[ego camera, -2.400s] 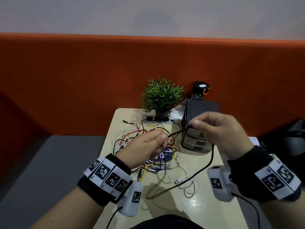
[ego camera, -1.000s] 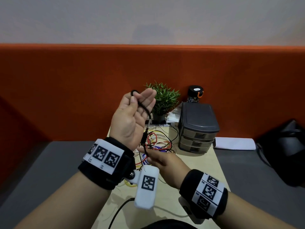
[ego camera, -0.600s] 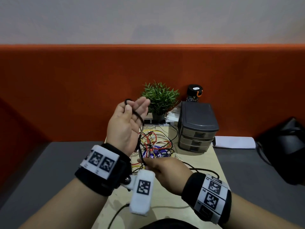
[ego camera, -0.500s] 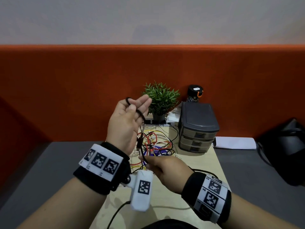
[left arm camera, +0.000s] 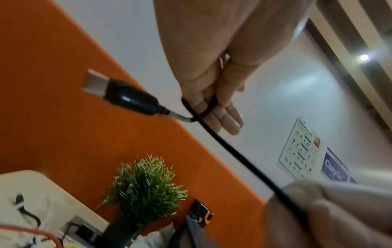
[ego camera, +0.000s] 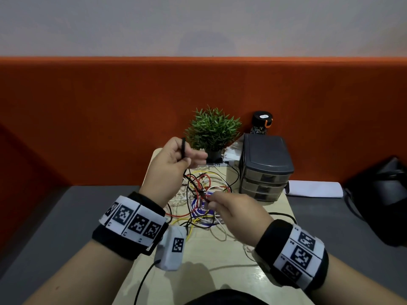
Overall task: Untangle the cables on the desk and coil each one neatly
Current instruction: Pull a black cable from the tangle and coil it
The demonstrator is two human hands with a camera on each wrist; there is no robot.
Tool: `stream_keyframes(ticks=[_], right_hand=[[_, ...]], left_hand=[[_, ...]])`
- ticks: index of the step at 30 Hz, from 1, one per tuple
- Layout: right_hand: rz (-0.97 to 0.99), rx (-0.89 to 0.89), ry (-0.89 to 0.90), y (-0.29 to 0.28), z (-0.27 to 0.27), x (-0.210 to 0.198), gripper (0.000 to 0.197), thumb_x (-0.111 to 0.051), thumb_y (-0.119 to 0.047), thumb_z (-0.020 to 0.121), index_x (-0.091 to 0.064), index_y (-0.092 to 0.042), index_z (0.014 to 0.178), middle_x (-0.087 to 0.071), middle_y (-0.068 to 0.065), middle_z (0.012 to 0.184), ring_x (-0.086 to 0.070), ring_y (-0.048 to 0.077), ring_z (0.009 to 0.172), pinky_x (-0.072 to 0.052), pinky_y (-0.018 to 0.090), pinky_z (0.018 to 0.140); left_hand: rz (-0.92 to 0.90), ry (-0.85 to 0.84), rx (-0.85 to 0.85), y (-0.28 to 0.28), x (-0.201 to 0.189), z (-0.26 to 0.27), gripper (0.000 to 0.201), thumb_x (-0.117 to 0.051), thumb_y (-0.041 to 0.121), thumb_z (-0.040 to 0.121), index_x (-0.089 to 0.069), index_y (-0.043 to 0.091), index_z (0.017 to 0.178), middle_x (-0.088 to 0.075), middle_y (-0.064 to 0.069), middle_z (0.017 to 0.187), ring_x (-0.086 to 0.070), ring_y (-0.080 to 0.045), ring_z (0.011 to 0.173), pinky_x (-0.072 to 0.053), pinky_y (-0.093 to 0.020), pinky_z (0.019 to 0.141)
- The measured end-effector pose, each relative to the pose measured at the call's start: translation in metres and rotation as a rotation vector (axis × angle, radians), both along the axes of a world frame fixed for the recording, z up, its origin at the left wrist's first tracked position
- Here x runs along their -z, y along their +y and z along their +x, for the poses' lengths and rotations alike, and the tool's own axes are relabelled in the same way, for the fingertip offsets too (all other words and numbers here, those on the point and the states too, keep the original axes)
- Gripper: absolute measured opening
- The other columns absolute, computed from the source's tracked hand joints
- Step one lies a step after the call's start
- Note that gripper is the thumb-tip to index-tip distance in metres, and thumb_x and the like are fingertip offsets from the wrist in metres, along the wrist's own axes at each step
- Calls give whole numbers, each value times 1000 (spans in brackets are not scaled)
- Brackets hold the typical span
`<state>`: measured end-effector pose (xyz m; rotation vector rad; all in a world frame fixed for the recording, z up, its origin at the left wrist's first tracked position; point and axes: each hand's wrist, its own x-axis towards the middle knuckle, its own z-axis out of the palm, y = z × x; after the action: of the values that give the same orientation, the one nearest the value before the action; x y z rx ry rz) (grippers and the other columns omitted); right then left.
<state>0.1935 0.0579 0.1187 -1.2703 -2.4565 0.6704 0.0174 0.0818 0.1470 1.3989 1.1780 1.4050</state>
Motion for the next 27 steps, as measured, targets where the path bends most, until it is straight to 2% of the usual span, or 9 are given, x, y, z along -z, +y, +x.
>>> stream_keyframes(ticks=[5, 8, 10, 13, 17, 19, 22, 24, 27], right_hand=[[91, 113, 197, 13, 17, -8, 18, -41, -32, 99, -54, -27, 88, -60, -6, 79, -54, 16, 77, -45, 33, 69], [163, 103, 325, 20, 19, -18, 17, -51, -31, 95, -53, -24, 81, -51, -10, 68, -48, 6, 68, -36, 20, 60], [213, 113, 389, 26, 19, -29, 17, -58, -33, 91, -55, -26, 75, -50, -12, 63, -48, 3, 65, -32, 15, 54], [242, 122, 499, 38, 18, -41, 19, -66, -31, 85, -54, -32, 70, -54, -13, 63, -49, 2, 62, -33, 12, 54], [104, 135, 778, 54, 12, -43, 9, -56, -19, 94, -59, -23, 87, -55, -14, 65, -48, 0, 61, -36, 12, 58], [-28, 144, 899, 57, 5, -32, 21, -47, -12, 98, -62, -23, 91, -48, -13, 59, -41, 4, 54, -32, 16, 52], [-225, 170, 932, 56, -4, -6, 30, -42, -12, 100, -64, -31, 95, -42, -3, 56, -37, 14, 49, -30, 24, 46], [-347, 168, 914, 51, -10, 10, 29, -41, -12, 100, -62, -31, 104, -44, -6, 54, -40, 10, 45, -33, 21, 44], [-487, 151, 868, 45, -18, 29, 28, -38, -11, 101, -52, -13, 125, -46, 1, 53, -44, 14, 44, -38, 21, 44]], left_hand=[[-190, 107, 138, -7, 5, 3, 33, -31, -17, 91, -53, 7, 94, -67, -10, 83, -64, -15, 73, -52, -18, 66], [-276, 92, 216, -11, 7, 10, 35, -31, -12, 89, -59, 10, 95, -61, -5, 66, -51, -16, 58, -42, -19, 50], [-290, 73, 279, -14, 7, 16, 29, -34, 6, 86, -62, 11, 91, -55, -4, 58, -42, -13, 49, -33, -19, 46], [-243, -45, 371, -19, 3, 24, 36, -35, 31, 89, -62, 7, 89, -42, 1, 52, -33, -9, 46, -26, -20, 44], [-184, -268, 418, -21, -11, 34, 31, -43, 30, 93, -59, 4, 86, -34, 4, 52, -27, -8, 44, -20, -19, 45], [-165, -363, 386, -18, -19, 35, 26, -44, 27, 89, -57, 5, 89, -36, 5, 53, -26, -7, 44, -17, -22, 46], [-126, -472, 348, -9, -25, 31, 26, -42, 24, 86, -54, 4, 97, -42, 4, 55, -26, -6, 40, -16, -24, 46], [-105, -534, 356, -5, -26, 29, 26, -40, 20, 88, -53, 4, 104, -49, 1, 59, -32, -7, 39, -25, -21, 45], [-96, -609, 375, 1, -25, 29, 26, -35, 12, 93, -52, 5, 112, -62, -1, 71, -55, -12, 51, -49, -21, 54]])
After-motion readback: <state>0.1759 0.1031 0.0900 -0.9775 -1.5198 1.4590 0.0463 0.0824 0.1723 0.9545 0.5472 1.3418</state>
